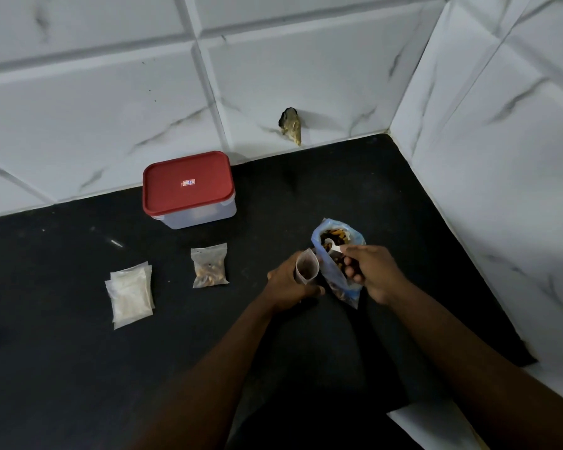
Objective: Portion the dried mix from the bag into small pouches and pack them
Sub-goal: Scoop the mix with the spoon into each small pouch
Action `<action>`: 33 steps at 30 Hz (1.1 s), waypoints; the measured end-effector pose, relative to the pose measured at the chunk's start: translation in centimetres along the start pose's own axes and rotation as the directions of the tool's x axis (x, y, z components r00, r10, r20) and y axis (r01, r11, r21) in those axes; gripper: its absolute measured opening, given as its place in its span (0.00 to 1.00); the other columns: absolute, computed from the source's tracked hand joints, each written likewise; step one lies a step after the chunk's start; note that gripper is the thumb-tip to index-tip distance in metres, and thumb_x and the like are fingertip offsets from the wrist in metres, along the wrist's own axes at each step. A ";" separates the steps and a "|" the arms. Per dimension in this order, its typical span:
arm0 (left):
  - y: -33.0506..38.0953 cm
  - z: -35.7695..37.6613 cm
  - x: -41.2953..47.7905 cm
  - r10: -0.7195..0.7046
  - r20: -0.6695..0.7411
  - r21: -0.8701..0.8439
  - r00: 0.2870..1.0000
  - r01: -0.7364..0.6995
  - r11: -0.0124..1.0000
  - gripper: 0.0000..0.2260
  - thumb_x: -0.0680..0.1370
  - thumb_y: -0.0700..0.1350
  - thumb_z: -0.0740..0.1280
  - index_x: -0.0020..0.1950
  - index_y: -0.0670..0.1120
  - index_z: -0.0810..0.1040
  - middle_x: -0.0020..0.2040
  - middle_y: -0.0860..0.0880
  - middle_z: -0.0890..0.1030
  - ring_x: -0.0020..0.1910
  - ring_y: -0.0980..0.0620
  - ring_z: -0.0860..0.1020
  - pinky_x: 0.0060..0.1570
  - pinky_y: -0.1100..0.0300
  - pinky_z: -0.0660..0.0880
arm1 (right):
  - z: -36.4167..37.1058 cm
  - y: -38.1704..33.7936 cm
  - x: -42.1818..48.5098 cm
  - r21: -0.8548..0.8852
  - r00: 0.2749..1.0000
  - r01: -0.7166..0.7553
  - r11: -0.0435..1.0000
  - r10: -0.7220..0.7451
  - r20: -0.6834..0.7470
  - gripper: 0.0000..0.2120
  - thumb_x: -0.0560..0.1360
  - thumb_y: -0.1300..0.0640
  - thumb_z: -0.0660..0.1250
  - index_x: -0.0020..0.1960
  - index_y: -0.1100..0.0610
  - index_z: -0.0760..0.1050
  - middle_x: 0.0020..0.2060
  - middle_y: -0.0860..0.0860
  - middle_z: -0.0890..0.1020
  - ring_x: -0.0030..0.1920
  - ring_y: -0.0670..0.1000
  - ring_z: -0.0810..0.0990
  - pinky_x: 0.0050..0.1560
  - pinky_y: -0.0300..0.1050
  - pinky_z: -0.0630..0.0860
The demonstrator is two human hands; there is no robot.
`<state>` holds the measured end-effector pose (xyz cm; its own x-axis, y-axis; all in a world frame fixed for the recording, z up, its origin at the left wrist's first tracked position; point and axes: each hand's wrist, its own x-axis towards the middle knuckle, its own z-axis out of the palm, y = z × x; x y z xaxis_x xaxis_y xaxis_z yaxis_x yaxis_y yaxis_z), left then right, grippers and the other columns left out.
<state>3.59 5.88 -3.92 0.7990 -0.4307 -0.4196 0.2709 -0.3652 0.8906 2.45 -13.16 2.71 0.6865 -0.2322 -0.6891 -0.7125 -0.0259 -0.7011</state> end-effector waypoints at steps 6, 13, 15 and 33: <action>0.1 -0.2 -0.1 -0.004 0.003 0.025 1.000 0.004 1.000 0.30 0.73 0.36 0.76 0.73 0.48 0.72 0.63 0.57 0.78 0.61 0.67 0.76 0.61 0.64 0.74 | -0.8 0.6 0.2 0.266 0.988 -0.151 0.952 0.142 0.052 0.05 0.80 0.58 0.66 0.53 0.59 0.78 0.33 0.49 0.75 0.31 0.45 0.72 0.31 0.38 0.69; -0.5 -0.2 0.0 -0.014 -0.006 0.037 1.000 0.015 0.999 0.29 0.73 0.38 0.77 0.70 0.53 0.72 0.63 0.57 0.78 0.61 0.67 0.76 0.61 0.63 0.73 | -0.4 0.6 0.4 0.463 0.975 -0.222 0.858 0.201 0.096 0.11 0.80 0.59 0.66 0.60 0.61 0.78 0.34 0.50 0.77 0.31 0.44 0.73 0.29 0.36 0.71; -0.5 -0.3 0.0 0.003 -0.001 0.046 1.000 -0.003 0.999 0.28 0.73 0.36 0.76 0.69 0.54 0.72 0.61 0.58 0.78 0.58 0.71 0.77 0.55 0.69 0.73 | -0.5 0.8 0.3 0.482 0.974 -0.226 0.846 0.202 0.103 0.12 0.80 0.59 0.66 0.62 0.61 0.78 0.33 0.50 0.76 0.31 0.44 0.73 0.28 0.35 0.71; -0.3 0.4 -1.0 0.102 -0.215 0.055 0.971 -0.092 0.994 0.25 0.70 0.45 0.81 0.64 0.54 0.76 0.60 0.56 0.81 0.58 0.64 0.79 0.56 0.64 0.76 | -3.3 1.4 -1.1 0.395 0.974 -0.106 0.913 0.015 0.227 0.13 0.78 0.55 0.67 0.61 0.58 0.77 0.32 0.48 0.76 0.31 0.45 0.72 0.27 0.35 0.69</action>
<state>2.46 6.05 -3.82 0.9190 -0.2780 -0.2794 0.1665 -0.3686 0.9145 0.25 -16.14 3.07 0.6904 -0.0057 -0.7234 -0.6662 0.3848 -0.6389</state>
